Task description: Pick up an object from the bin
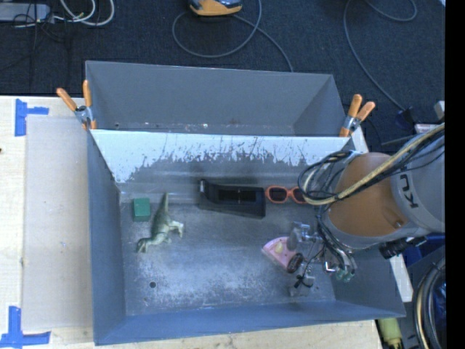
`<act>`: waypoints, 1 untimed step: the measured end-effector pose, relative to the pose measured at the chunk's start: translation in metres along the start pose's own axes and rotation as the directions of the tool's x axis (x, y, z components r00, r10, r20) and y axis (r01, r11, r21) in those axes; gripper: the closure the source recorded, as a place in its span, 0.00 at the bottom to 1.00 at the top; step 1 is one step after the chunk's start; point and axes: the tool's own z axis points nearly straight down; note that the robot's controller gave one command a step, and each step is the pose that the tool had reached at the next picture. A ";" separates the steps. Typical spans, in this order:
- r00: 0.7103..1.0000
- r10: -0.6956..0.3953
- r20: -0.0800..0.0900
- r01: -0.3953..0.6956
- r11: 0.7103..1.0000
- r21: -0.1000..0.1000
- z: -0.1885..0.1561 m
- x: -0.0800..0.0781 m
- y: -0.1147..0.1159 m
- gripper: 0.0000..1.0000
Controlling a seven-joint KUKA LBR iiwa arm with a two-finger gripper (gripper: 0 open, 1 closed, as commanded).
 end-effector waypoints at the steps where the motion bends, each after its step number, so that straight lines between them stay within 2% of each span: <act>1: 0.993 -0.117 -0.001 0.117 0.993 0.001 -0.002 0.033 -0.001 1.00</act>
Offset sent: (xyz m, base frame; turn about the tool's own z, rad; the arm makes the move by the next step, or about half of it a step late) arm 0.0000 0.0000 0.0000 0.0000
